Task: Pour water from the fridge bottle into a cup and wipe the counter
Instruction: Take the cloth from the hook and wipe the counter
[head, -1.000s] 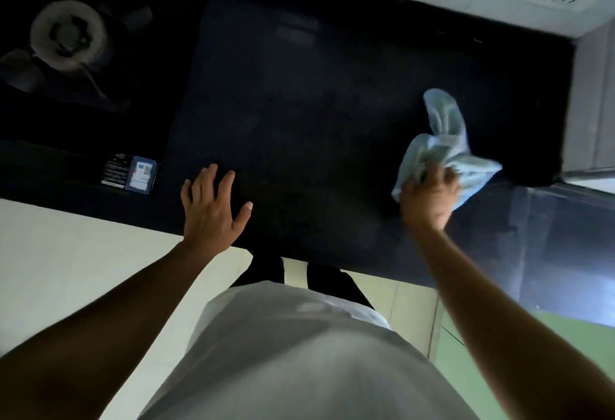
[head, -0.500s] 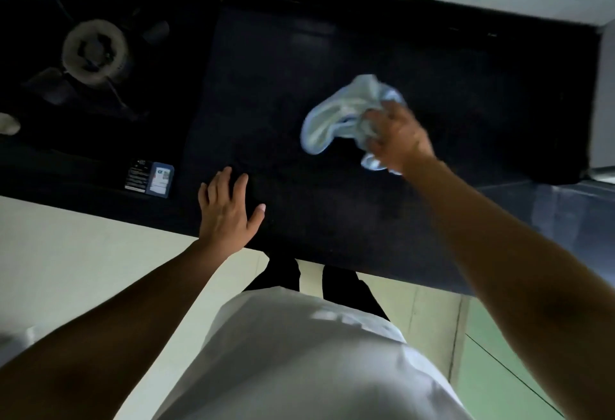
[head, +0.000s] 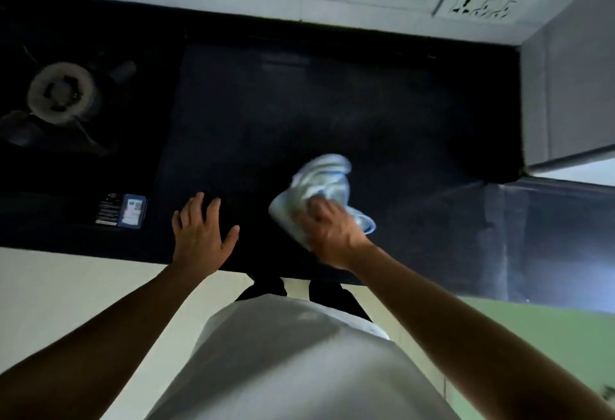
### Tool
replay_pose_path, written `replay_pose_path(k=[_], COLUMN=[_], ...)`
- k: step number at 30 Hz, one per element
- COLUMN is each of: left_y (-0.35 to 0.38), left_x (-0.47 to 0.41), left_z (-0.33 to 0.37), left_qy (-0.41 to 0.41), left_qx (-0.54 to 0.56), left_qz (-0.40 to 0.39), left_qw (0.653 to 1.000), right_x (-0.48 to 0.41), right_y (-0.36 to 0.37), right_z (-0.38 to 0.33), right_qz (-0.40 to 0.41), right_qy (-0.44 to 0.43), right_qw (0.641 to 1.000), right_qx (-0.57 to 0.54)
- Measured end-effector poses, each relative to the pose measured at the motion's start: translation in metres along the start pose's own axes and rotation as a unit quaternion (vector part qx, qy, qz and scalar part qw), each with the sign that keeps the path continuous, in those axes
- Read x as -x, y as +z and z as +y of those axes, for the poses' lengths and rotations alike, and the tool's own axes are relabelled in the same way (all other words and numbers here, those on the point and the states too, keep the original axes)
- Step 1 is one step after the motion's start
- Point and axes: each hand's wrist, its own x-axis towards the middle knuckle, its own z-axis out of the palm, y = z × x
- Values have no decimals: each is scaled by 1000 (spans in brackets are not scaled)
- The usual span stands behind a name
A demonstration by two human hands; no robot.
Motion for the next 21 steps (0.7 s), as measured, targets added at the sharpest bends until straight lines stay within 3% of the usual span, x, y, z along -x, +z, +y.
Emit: replay_pose_path(k=[3, 7, 10, 13, 16, 19, 21], left_y=[0, -5, -9, -9, -7, 0, 1], left_x=[-2, -4, -2, 0, 3, 0, -4], left_z=[7, 27, 61, 111, 158, 188, 202], left_qy=[-11, -47, 56, 216, 352, 388, 362], left_qx=[17, 62, 94, 108, 74, -9, -41], left_qz=[4, 5, 37, 52, 3, -44, -57], left_qw=[1000, 997, 993, 969, 933, 921, 929], right_x=[17, 61, 89, 103, 116, 125, 125], right_y=[-14, -30, -27, -19, -10, -5, -6], right_z=[16, 63, 65, 57, 52, 54, 57], right_qz=[3, 44, 108, 149, 106, 79, 125], right_qy=[-62, 154, 233, 197, 128, 118, 125], right_qw=[998, 984, 959, 961, 983, 987, 982], right_qx=[-32, -76, -116, -123, -82, -72, -64])
